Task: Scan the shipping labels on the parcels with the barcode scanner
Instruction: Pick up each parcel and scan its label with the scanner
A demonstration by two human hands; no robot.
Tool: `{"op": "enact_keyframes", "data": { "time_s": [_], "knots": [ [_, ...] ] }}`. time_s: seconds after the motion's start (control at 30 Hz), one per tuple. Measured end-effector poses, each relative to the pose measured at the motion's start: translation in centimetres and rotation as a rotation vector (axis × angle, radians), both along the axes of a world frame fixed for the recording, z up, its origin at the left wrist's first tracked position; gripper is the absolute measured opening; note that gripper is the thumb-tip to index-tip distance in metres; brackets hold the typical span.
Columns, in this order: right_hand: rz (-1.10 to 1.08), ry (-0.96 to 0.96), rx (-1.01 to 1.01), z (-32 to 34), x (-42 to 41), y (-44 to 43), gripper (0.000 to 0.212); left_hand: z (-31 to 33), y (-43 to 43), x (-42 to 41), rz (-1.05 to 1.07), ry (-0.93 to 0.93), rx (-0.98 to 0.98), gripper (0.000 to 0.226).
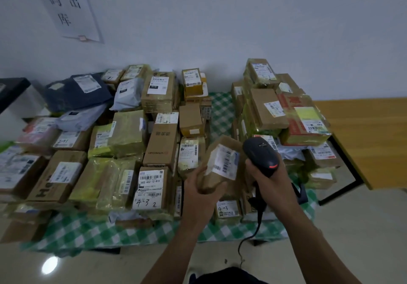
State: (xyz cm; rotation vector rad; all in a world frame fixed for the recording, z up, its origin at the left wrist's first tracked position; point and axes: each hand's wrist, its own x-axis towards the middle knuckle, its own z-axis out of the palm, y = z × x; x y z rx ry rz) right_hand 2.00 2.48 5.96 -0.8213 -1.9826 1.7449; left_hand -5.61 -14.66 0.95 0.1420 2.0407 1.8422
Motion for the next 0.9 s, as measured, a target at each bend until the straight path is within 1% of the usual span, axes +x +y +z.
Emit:
{"op": "enact_keyframes", "data": {
  "time_s": [0.07, 0.13, 0.27, 0.37, 0.43, 0.57, 0.73, 0.9],
  "knots": [
    [0.029, 0.003, 0.019, 0.0, 0.0, 0.2, 0.046, -0.2, -0.7, 0.1, -0.043, 0.024, -0.054, 0.073],
    [0.049, -0.013, 0.037, -0.3, 0.1, 0.5, 0.047, -0.3, -1.3, -0.1, -0.066, 0.028, -0.049, 0.073],
    [0.070, -0.051, 0.027, -1.1, 0.2, 0.1, 0.046, -0.3, -1.8, -1.2, -0.046, -0.041, -0.054, 0.069],
    [0.081, -0.073, 0.034, -1.2, 0.1, -0.3, 0.046, 0.2, -1.8, -1.8, -0.053, 0.020, -0.105, 0.061],
    [0.086, -0.092, 0.050, -1.1, 0.2, -0.2, 0.049, 0.4, -1.6, -2.7, -0.078, 0.073, -0.136, 0.060],
    [0.116, -0.138, 0.145, -0.7, 0.5, 0.9, 0.056, 1.1, -0.6, -5.4, -0.117, 0.146, -0.202, 0.059],
    [0.198, -0.213, 0.148, 0.5, 0.6, 1.7, 0.048, 1.1, 1.5, -8.0, -0.165, 0.215, -0.319, 0.056],
    [0.258, -0.276, 0.174, 1.6, 1.3, 1.8, 0.037, -0.2, 2.6, -9.4, -0.212, 0.225, -0.396, 0.058]
  ]
}}
